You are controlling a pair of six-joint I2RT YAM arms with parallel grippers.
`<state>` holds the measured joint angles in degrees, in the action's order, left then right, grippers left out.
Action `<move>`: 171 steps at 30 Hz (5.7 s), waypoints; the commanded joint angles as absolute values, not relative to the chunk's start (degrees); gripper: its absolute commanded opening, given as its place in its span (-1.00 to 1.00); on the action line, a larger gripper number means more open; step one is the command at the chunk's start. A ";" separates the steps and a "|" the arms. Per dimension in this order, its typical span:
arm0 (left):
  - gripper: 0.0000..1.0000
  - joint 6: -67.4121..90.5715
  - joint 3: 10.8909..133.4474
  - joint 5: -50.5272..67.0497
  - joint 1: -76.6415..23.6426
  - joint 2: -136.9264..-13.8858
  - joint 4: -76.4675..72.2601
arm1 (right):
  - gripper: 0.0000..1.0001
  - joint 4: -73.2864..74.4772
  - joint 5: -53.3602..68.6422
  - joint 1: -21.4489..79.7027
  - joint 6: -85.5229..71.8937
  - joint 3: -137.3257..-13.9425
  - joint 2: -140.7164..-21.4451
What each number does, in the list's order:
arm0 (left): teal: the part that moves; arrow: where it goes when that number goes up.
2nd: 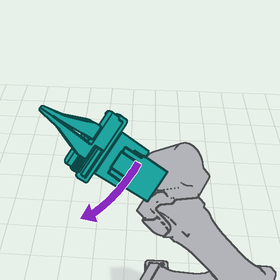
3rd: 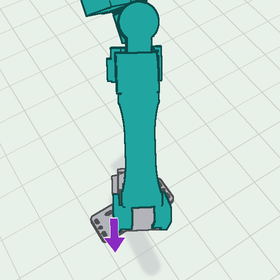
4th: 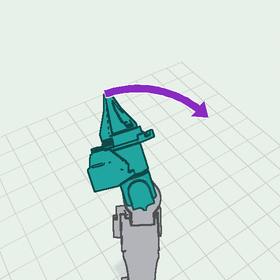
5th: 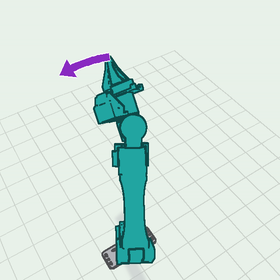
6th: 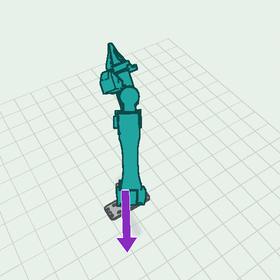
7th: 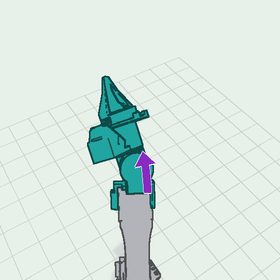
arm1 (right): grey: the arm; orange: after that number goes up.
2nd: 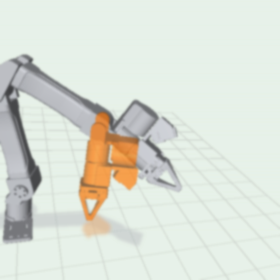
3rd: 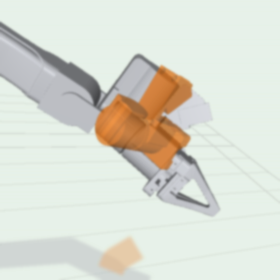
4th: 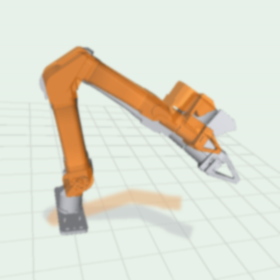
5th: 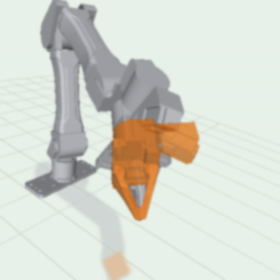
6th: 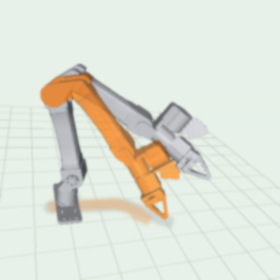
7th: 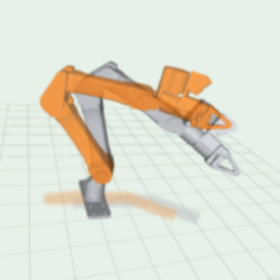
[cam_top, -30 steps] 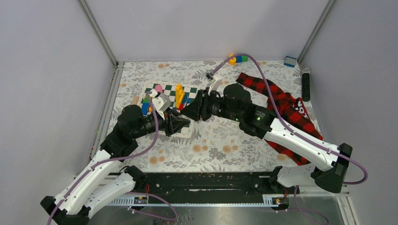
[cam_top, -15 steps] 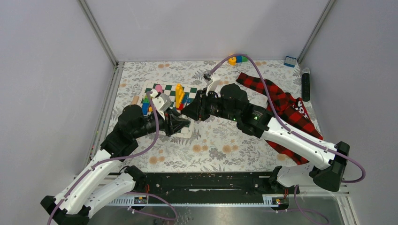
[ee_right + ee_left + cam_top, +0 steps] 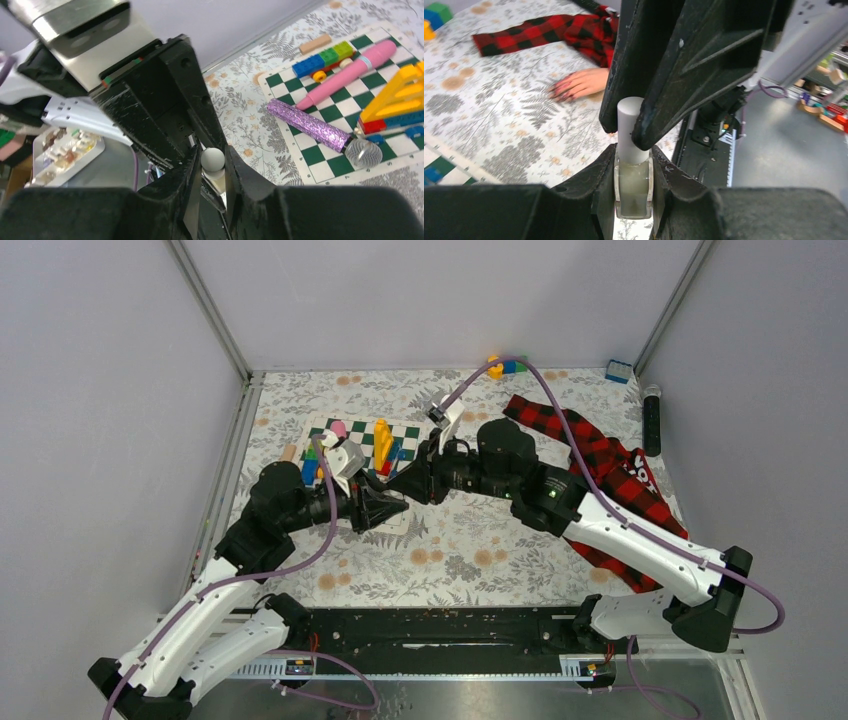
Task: Paint the nails
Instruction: Unscrew the nail polish bottle.
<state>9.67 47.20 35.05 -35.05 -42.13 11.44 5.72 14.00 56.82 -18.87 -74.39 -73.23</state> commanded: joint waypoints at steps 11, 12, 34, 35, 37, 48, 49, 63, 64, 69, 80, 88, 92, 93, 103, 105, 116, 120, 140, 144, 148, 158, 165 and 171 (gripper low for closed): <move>-1.00 16.90 46.11 60.30 -34.85 -43.34 -5.74 | -1.00 5.71 46.05 55.01 -7.51 -75.50 -68.60; -1.00 17.10 46.02 60.67 -34.89 -43.41 -5.94 | -1.00 5.70 46.79 54.86 -7.73 -75.64 -68.52; -1.00 19.34 45.67 63.80 -35.33 -45.43 -8.13 | -1.00 -1.91 51.67 53.48 -10.28 -76.26 -65.82; -1.00 19.31 45.70 63.81 -35.29 -45.50 -8.05 | -1.00 -2.03 51.68 53.44 -10.21 -76.29 -65.75; -1.00 19.34 45.73 63.74 -35.31 -45.61 -8.01 | -1.00 -2.11 51.82 53.29 -10.13 -76.33 -65.68; -1.00 19.16 45.88 63.81 -35.51 -46.05 -7.60 | -1.00 -1.93 53.02 52.37 -9.56 -76.64 -64.67; -1.00 19.16 45.88 63.73 -35.47 -45.98 -7.54 | -1.00 -1.79 53.00 52.30 -9.65 -76.60 -64.67; -1.00 17.59 46.15 61.46 -35.50 -44.82 -5.98 | 0.15 -0.33 51.10 52.20 -9.63 -75.27 -64.67; -1.00 17.51 46.10 61.18 -35.47 -44.63 -5.98 | 0.31 -0.35 50.36 52.21 -9.41 -74.94 -64.40; -1.00 16.80 46.07 60.11 -35.42 -43.84 -5.47 | 0.56 5.42 43.67 52.15 -6.96 -74.66 -63.18; -1.00 10.29 46.79 40.15 -35.38 -40.56 3.66 | 0.49 5.16 10.83 51.92 -22.68 -71.11 -62.81; -1.00 8.60 49.16 23.51 -35.35 -42.18 11.72 | 0.26 -7.19 8.78 55.17 -30.32 -64.82 -62.68; -1.00 8.77 49.34 23.01 -35.39 -42.62 12.22 | 0.22 -6.36 5.21 56.68 -30.33 -65.31 -63.68; -1.00 8.79 49.31 23.05 -35.39 -42.70 12.14 | 0.17 -5.42 4.67 56.77 -30.31 -65.83 -64.24; -1.00 8.78 49.39 23.81 -35.42 -43.23 12.19 | 0.03 -1.37 4.28 56.90 -29.79 -68.58 -68.47; -1.00 8.79 49.39 23.90 -35.39 -43.32 12.21 | 0.02 -1.64 4.75 56.88 -29.88 -69.00 -69.00; -1.00 8.96 49.50 23.99 -35.42 -43.59 12.21 | -0.02 -0.35 5.05 57.24 -29.37 -72.31 -72.89; -1.00 8.96 49.49 23.92 -35.41 -43.55 12.21 | -0.03 3.10 3.69 57.83 -28.05 -73.37 -73.51; -1.00 8.78 49.58 24.65 -35.38 -44.03 12.22 | -0.31 1.95 4.60 58.03 -28.01 -75.06 -76.12; -1.00 8.70 49.56 24.65 -35.36 -44.02 12.21 | -0.50 1.98 4.17 58.03 -27.95 -74.98 -76.15; -1.00 8.61 49.57 24.87 -35.36 -43.99 12.21 | -0.75 2.12 3.64 58.02 -27.95 -74.89 -76.29; -1.00 8.73 49.29 31.31 -35.35 -43.30 10.42 | -1.00 2.97 5.37 57.84 -21.98 -73.53 -73.24; -1.00 11.86 47.75 47.39 -34.81 -42.93 3.35 | -1.00 2.48 16.22 56.78 -15.15 -70.51 -66.33; -1.00 13.99 47.12 54.95 -34.80 -42.98 -0.39 | -1.00 0.62 26.73 56.61 -12.64 -68.46 -61.69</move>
